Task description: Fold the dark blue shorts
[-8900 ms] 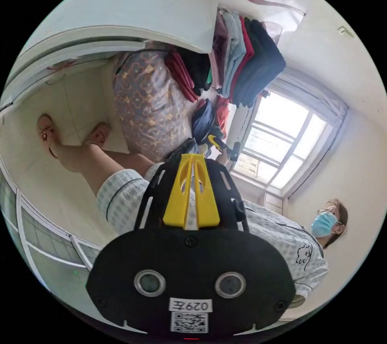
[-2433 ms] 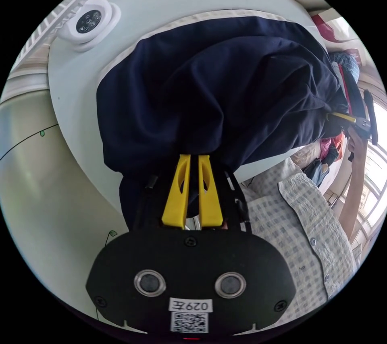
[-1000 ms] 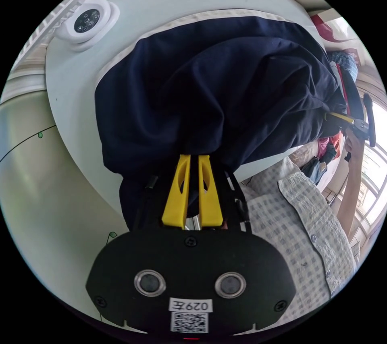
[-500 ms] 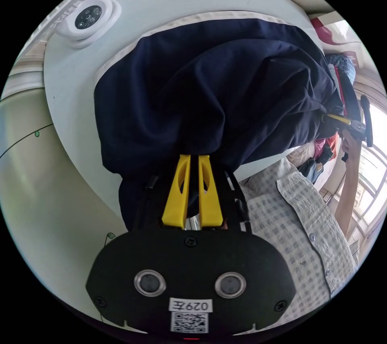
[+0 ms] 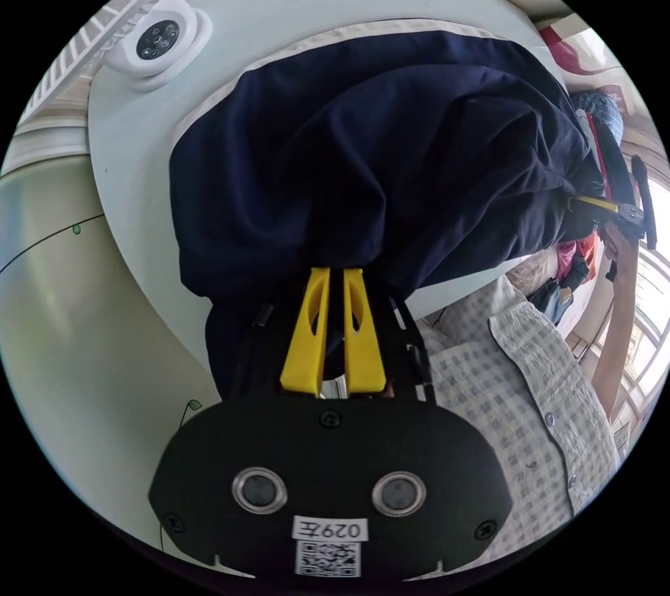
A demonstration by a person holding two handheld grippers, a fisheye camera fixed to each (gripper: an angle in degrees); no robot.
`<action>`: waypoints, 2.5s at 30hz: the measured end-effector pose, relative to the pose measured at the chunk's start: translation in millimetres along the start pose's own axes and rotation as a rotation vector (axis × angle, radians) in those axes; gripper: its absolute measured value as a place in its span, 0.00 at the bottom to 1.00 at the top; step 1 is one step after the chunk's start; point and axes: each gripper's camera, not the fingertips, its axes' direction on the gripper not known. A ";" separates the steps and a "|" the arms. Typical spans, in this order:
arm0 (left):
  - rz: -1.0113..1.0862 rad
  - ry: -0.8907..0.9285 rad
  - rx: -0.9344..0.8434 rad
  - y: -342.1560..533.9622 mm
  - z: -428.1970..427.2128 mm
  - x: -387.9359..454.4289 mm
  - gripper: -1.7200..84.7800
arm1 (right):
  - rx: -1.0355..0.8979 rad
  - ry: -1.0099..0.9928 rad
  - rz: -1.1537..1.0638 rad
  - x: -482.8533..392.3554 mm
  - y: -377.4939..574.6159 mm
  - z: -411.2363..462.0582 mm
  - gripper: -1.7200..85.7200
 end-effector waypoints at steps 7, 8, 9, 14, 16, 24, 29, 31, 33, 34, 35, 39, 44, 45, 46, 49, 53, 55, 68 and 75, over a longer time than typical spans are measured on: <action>0.003 -0.001 -0.002 3.2 -1.3 -0.5 0.03 | 0.024 0.015 -0.020 -3.0 21.7 -16.6 0.01; 0.004 -0.001 -0.002 3.5 -1.5 -0.6 0.03 | 0.036 0.014 -0.022 -2.8 24.9 -18.2 0.01; 0.003 0.000 -0.002 4.0 -1.7 -1.1 0.03 | 0.056 0.010 -0.032 -1.9 30.9 -21.2 0.01; -0.002 0.009 0.004 7.3 -2.8 -4.5 0.03 | 0.105 -0.104 0.006 16.3 50.7 -32.9 0.01; -0.001 0.011 0.008 8.9 -3.4 -6.2 0.03 | 0.106 -0.136 -0.002 22.1 57.4 -38.7 0.01; 0.016 -0.003 -0.006 10.2 -5.4 -9.4 0.04 | 0.157 -0.104 -0.042 25.8 86.8 -57.6 0.01; 0.002 -0.002 -0.016 11.3 -6.6 -14.7 0.04 | 0.241 -0.077 -0.084 29.7 112.4 -69.4 0.01; -0.006 -0.005 -0.018 12.6 -7.4 -17.2 0.04 | 0.252 -0.131 -0.084 40.6 127.0 -78.9 0.02; -0.002 -0.014 -0.022 13.2 -8.0 -18.2 0.04 | 0.262 -0.229 -0.064 55.0 142.5 -90.3 0.02; 0.003 -0.020 -0.024 13.7 -8.4 -18.7 0.04 | 0.280 -0.300 -0.044 66.9 155.6 -98.7 0.03; 0.005 -0.024 -0.024 14.0 -8.6 -19.0 0.04 | 0.294 -0.330 -0.032 73.4 163.0 -103.0 0.04; 0.023 -0.043 -0.036 15.4 -10.0 -22.5 0.04 | 0.427 -0.485 0.104 126.8 220.2 -124.9 0.09; 0.020 -0.056 -0.081 12.9 -11.1 -29.9 0.04 | 0.410 -0.541 0.310 185.2 248.5 -110.4 0.15; 0.014 -0.062 -0.096 12.1 -11.2 -31.6 0.04 | 0.393 -0.615 0.320 194.1 245.6 -102.5 0.16; 0.009 -0.074 -0.109 11.6 -11.4 -32.6 0.05 | 0.377 -0.695 0.318 199.4 239.8 -94.3 0.16; 0.028 -0.120 -0.129 12.7 -11.9 -32.1 0.05 | 0.330 -0.852 0.292 200.7 221.6 -79.0 0.12; 0.074 -0.169 -0.083 28.4 -14.1 -33.3 0.07 | 0.439 -0.860 0.267 198.8 218.6 -101.9 0.07; 0.043 -0.175 -0.027 42.7 -16.4 -40.1 0.07 | 0.537 -0.853 0.139 199.9 214.5 -139.3 0.05; -0.327 0.274 0.305 144.7 -67.2 -124.6 0.18 | 0.436 -0.299 -0.093 235.8 114.1 -307.3 0.08; -0.635 0.507 0.525 271.4 -32.4 -166.9 0.22 | 0.337 -0.369 -0.154 189.2 78.4 -256.5 0.15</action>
